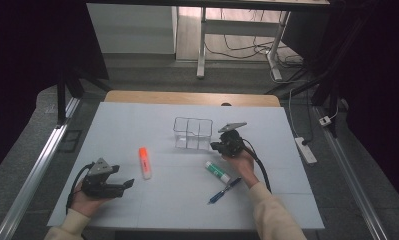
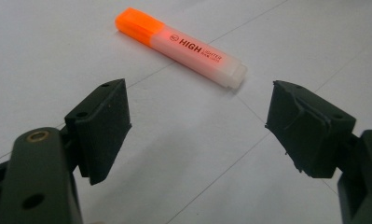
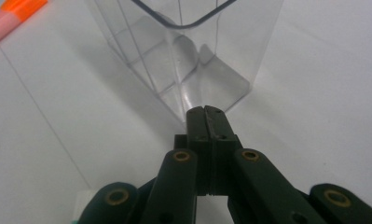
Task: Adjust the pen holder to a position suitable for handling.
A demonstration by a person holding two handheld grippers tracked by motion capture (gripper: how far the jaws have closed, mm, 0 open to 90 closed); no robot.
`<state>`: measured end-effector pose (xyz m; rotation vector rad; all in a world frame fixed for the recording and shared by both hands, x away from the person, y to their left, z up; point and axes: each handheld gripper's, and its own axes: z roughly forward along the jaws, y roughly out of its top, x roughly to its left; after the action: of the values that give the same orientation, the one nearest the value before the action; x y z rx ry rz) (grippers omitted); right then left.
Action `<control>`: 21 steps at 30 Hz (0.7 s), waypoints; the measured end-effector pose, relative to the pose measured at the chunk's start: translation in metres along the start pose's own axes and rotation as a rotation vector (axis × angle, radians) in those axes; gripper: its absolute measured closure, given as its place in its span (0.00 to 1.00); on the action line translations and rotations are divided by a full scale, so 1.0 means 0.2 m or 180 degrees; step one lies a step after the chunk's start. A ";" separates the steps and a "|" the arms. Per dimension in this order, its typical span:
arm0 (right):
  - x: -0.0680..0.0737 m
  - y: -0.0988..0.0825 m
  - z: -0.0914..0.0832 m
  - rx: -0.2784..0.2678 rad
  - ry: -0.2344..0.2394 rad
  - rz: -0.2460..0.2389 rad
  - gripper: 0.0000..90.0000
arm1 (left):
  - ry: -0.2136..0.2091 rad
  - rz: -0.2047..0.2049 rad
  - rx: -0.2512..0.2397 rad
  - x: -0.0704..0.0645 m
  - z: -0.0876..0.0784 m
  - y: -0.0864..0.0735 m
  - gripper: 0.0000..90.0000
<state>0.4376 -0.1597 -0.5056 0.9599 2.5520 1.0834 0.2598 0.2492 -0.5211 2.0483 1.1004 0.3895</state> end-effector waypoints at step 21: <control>0.03 0.01 0.04 -0.0015 0.0046 -0.0021 0.99 | 0.0012 -0.0003 -0.0003 0.00 0.00 0.00 0.24</control>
<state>0.4380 -0.1501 -0.5090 0.9452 2.5610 1.0982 0.2593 0.2496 -0.5210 2.0469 1.1031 0.3933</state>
